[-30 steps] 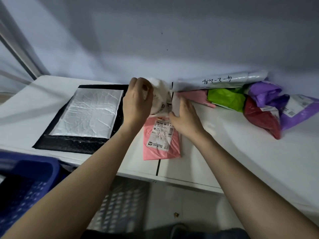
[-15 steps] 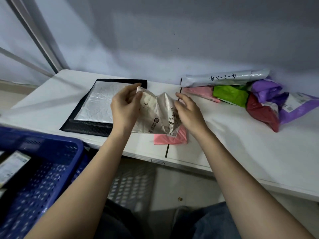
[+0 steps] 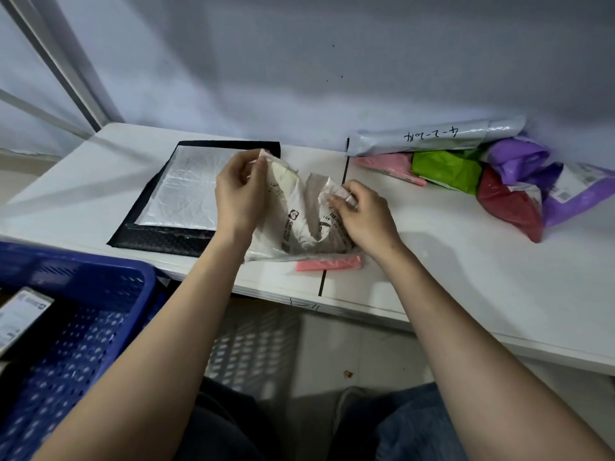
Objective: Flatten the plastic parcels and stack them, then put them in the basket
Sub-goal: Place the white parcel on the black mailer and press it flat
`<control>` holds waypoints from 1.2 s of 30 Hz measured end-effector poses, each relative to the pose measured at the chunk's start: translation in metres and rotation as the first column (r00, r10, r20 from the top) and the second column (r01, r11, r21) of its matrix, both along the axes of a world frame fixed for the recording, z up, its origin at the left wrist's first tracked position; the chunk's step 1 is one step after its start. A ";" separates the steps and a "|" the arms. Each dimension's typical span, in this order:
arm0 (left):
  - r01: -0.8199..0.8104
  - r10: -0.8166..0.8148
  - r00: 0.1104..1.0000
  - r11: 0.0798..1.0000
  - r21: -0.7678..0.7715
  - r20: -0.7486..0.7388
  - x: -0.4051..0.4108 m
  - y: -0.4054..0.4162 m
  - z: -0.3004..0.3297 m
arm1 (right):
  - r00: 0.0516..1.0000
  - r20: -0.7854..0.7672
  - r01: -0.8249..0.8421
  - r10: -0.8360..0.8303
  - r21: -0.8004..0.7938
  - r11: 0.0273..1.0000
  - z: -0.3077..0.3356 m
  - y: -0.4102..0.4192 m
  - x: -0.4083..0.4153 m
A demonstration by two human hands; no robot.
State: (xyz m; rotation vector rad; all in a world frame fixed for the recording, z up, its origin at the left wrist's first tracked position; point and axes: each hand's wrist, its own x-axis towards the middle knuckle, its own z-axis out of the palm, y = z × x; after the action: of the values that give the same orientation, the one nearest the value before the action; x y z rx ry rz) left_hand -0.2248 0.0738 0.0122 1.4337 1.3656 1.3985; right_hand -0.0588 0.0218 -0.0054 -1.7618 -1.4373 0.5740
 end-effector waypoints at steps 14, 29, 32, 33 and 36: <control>-0.089 0.080 0.982 0.995 -0.045 -0.168 -0.001 0.004 -0.010 | 0.955 -0.056 0.298 -0.293 0.166 0.940 0.001 0.001 0.020; -0.178 0.174 0.970 0.984 -0.004 -0.167 -0.005 0.014 -0.014 | 0.906 -0.223 0.385 -0.360 0.078 0.920 0.006 0.010 0.028; -0.065 0.049 0.989 0.991 -0.113 -0.142 -0.006 0.014 -0.015 | 0.903 -0.238 0.384 -0.357 0.075 0.920 0.004 0.006 0.032; -0.014 -0.003 0.993 0.990 -0.141 -0.119 -0.006 0.014 -0.015 | 0.897 -0.268 0.383 -0.350 0.078 0.920 0.003 0.005 0.033; 0.099 -0.107 0.993 0.983 -0.154 -0.042 -0.006 0.013 -0.010 | 0.849 -0.434 0.379 -0.301 0.106 0.919 0.005 0.005 0.038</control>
State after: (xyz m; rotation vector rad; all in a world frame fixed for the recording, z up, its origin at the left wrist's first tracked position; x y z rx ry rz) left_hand -0.2311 0.0864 0.0023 1.4262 1.3773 1.1747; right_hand -0.0206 0.0268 0.0000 -1.5780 -0.8311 0.5544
